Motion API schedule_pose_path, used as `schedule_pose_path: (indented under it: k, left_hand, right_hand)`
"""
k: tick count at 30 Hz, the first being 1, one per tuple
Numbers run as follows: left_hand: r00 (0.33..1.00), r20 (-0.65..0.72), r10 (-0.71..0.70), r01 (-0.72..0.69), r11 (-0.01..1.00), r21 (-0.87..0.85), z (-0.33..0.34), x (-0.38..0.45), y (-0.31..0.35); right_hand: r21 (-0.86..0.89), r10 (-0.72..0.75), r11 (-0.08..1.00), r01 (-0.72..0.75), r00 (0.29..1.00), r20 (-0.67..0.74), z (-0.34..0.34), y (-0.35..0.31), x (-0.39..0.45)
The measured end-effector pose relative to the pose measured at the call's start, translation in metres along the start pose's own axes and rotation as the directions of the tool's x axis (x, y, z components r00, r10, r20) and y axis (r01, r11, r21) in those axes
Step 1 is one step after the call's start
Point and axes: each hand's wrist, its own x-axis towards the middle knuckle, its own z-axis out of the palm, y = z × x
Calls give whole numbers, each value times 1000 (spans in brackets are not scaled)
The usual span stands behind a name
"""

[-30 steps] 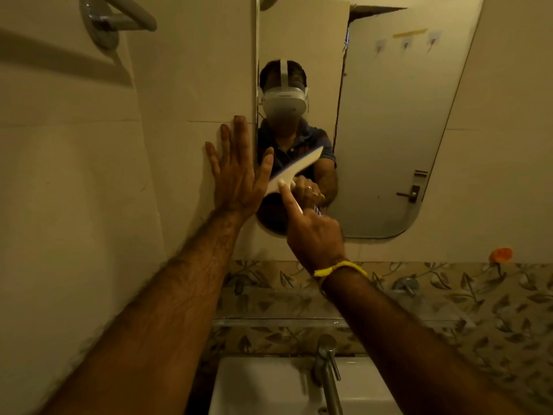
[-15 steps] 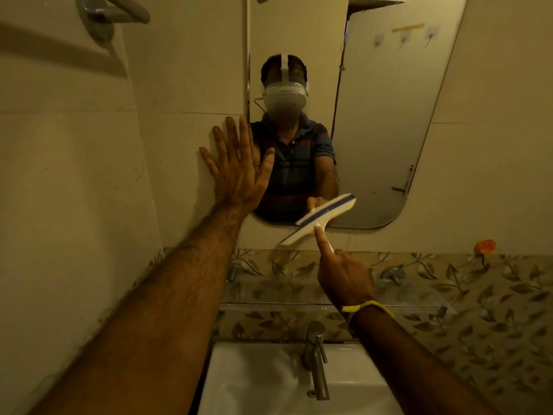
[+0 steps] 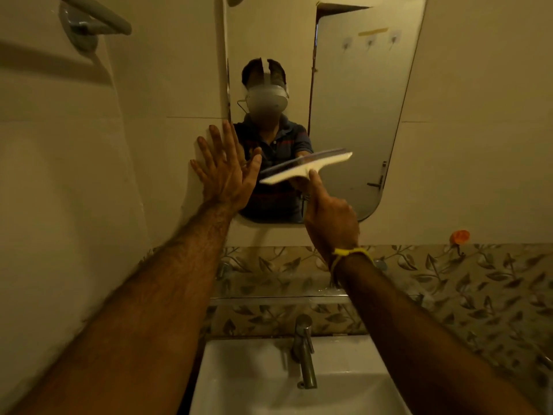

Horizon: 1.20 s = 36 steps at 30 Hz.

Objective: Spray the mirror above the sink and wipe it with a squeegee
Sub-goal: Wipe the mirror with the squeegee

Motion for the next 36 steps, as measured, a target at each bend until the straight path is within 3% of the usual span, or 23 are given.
schedule_pose_path:
  k: [5,9,14,20,25,32,36]
  left_hand:
    - [1000,-17,-9,7,996,-92,-2,0,0]
    - [996,-86,-29,25,999,-41,7,-2,3]
    - [993,-111,-40,36,999,-40,14,0,1]
    - [993,-96,-67,67,998,-5,15,-5,9]
    - [993,-61,-99,103,993,56,26,-25,20]
    - [995,-37,-96,95,995,-32,18,-31,20]
    - [993,-88,-79,69,992,-108,11,-20,30]
  right_hand:
    - [41,-120,991,126,985,-123,-17,-22,62]
    - [-53,-161,987,155,974,-160,-16,-35,105]
    - [-53,-166,986,159,974,-152,6,2,70]
    - [-111,23,993,-27,999,-39,33,53,-26]
    - [-109,129,986,-125,991,33,32,67,-47]
    - [-48,338,941,-336,916,217,19,90,-67]
    - [211,248,951,-227,966,-75,-6,69,-43]
